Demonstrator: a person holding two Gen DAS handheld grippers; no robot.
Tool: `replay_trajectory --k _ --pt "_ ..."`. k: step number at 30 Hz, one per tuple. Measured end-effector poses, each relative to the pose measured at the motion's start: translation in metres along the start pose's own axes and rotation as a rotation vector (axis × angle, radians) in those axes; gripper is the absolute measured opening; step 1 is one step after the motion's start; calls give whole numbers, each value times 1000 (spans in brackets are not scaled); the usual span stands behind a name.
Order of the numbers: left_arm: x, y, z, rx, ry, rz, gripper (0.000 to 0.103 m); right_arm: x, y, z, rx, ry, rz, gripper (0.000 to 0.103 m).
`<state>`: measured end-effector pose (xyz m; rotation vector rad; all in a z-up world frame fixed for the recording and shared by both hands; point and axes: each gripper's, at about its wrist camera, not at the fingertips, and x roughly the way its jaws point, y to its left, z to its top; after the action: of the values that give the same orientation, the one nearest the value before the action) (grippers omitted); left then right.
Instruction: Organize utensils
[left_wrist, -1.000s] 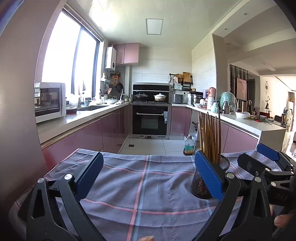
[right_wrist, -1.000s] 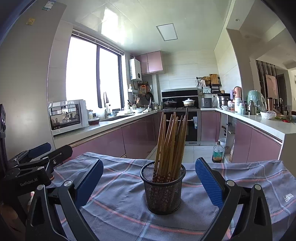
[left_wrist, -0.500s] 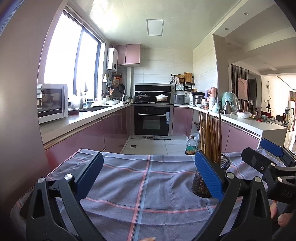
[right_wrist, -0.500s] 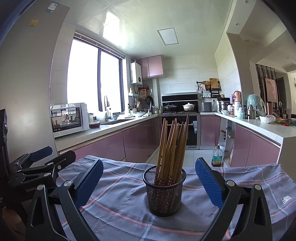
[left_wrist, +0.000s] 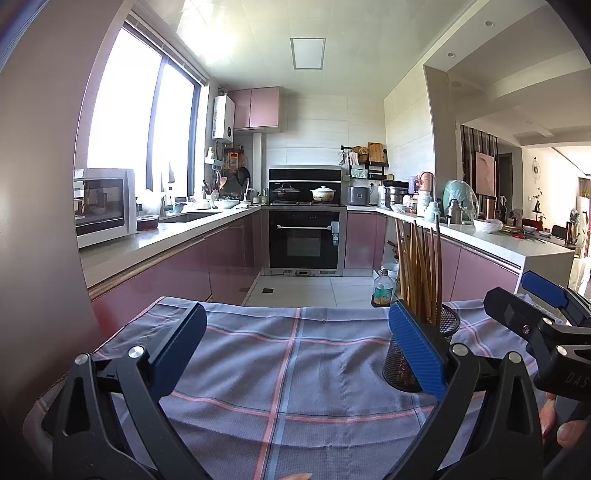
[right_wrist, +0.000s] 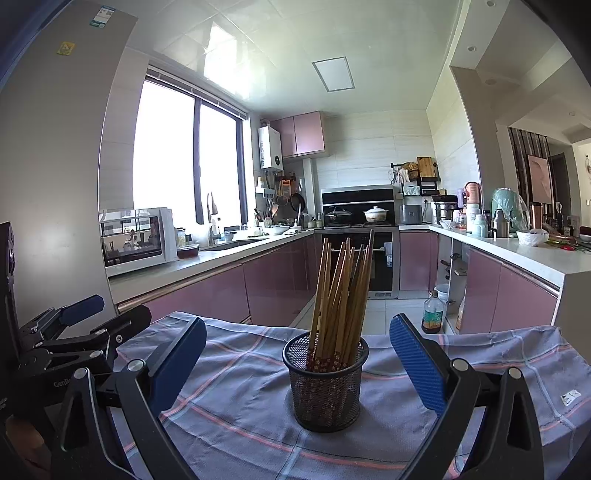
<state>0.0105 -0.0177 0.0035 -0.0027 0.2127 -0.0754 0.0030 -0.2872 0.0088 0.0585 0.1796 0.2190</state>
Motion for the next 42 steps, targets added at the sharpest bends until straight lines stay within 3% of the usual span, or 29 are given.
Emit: replay_trajectory --k 42 --pt "3 1 -1 0 3 0 97 2 -4 0 9 0 5 96"
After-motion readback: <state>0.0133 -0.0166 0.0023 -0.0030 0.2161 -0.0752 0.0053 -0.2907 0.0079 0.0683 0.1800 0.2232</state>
